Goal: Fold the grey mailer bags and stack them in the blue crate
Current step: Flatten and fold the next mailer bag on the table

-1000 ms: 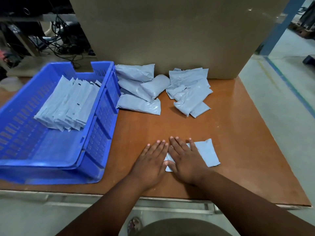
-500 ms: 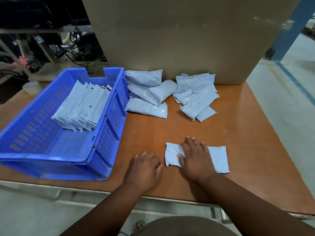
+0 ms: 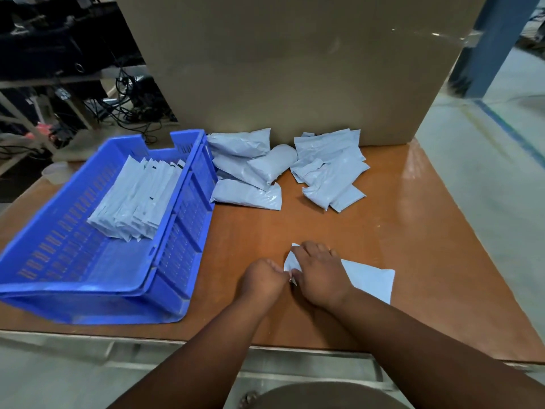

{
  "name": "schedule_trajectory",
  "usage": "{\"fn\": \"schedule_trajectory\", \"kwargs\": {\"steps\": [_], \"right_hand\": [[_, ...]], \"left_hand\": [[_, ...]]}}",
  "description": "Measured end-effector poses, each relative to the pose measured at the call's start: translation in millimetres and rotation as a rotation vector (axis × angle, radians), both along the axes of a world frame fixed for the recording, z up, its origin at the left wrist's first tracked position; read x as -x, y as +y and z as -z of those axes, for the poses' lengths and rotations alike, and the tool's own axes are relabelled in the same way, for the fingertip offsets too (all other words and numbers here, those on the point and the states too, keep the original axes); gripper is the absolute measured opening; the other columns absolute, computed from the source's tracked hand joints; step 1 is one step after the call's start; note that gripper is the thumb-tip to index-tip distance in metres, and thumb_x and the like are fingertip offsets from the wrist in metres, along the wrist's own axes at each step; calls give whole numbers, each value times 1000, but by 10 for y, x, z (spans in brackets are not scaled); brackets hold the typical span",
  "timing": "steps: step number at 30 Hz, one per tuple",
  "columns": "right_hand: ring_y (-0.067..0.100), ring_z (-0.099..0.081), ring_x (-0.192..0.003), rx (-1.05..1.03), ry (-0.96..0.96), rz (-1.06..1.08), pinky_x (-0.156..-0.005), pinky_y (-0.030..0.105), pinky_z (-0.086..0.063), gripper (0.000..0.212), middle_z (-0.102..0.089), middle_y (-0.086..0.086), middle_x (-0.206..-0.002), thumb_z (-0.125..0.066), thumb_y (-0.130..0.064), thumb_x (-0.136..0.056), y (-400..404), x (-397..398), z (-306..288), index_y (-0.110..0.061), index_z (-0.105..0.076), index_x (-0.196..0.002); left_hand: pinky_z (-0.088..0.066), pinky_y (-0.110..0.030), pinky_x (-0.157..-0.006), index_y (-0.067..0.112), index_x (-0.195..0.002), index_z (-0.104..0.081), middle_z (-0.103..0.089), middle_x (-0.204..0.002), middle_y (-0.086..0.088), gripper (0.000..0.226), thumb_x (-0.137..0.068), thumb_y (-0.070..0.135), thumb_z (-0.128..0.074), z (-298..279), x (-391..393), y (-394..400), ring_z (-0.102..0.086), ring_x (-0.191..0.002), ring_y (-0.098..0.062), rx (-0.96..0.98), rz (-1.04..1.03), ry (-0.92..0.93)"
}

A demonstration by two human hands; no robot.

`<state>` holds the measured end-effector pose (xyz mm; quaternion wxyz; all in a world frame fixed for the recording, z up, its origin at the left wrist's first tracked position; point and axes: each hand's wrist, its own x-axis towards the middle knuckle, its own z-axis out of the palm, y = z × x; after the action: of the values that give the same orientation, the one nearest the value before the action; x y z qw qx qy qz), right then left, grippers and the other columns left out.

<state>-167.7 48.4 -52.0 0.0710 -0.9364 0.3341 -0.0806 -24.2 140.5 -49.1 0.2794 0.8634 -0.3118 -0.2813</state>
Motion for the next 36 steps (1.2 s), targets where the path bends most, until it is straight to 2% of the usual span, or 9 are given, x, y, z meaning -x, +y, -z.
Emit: {"fn": "schedule_trajectory", "kwargs": {"steps": [3,6,10,14,17,23,28,33,36], "right_hand": [[30,-55,-118,-11,9,84,-91,46,-49,58,-57,4,-130,-59,-54,-92,-35,-19,6,-27,-50,-143],[29,-58,-119,-153,2,154,-97,46,-51,58,-60,4,-131,-63,-56,-92,-114,-64,-28,-27,-51,-140],[22,-62,-115,-312,-109,206,-97,41,-51,46,-64,-2,-124,-63,-53,-92,-232,-94,-70,-27,-62,-130],[9,-61,-111,-700,-475,204,-91,23,-48,36,-63,-9,-119,-74,-31,-93,-301,-64,-223,-28,-56,-124],[10,-67,-99,-928,-687,246,-84,26,-54,43,-67,1,-114,-78,-31,-92,-281,-77,-370,-36,-57,-130],[17,-71,-76,-1406,-1056,495,-76,38,-58,20,-76,13,-94,-65,-17,-103,-374,-71,-538,-18,-70,-123],[21,-67,-80,-1280,-1057,500,-80,41,-56,27,-70,9,-87,-63,-5,-98,-447,-33,-565,-19,-71,-120],[17,-61,-75,-1085,-996,488,-74,36,-53,25,-60,3,-78,-66,-7,-98,-444,-46,-530,-26,-71,-114],[18,-64,-77,-1086,-1031,512,-75,37,-55,25,-63,5,-81,-65,-7,-98,-459,-56,-512,-26,-72,-113]], "left_hand": [[-62,-35,-75,21,-77,-70,-74,-76,5,17,-76,36,-79,-10,-25,-77,-72,-77,-19,-57,49,-64],[-60,-32,-75,21,-81,-69,-73,-84,5,10,-82,31,-73,-24,-27,-114,-70,-81,-20,-104,93,-113],[-57,-33,-72,26,-79,-67,-71,-82,10,7,-86,27,-68,-36,-22,-107,-67,-78,-11,73,76,-62],[-56,-38,-64,24,-101,-66,-74,-94,-5,23,-85,20,-80,-154,-115,-158,-68,-69,-20,318,-96,415],[-57,-44,-79,12,-118,-65,-76,-109,-13,45,-79,18,-86,-259,-110,-205,-73,-86,-27,415,-194,687],[-58,-34,-71,-3,-113,-67,-78,-95,-18,17,-96,-2,-68,-419,-95,-241,-74,-77,-23,533,-259,887],[-56,-34,-65,3,-107,-65,-75,-82,-12,18,-93,-3,-73,-439,-133,-288,-70,-68,-20,567,-363,836],[-61,-49,-86,13,-110,-68,-74,-102,-19,26,-90,-3,-75,-451,-222,-379,-72,-87,-30,608,-389,665],[-62,-47,-91,16,-118,-66,-75,-109,-13,40,-85,7,-86,-487,-213,-384,-76,-99,-29,631,-352,709]]}}
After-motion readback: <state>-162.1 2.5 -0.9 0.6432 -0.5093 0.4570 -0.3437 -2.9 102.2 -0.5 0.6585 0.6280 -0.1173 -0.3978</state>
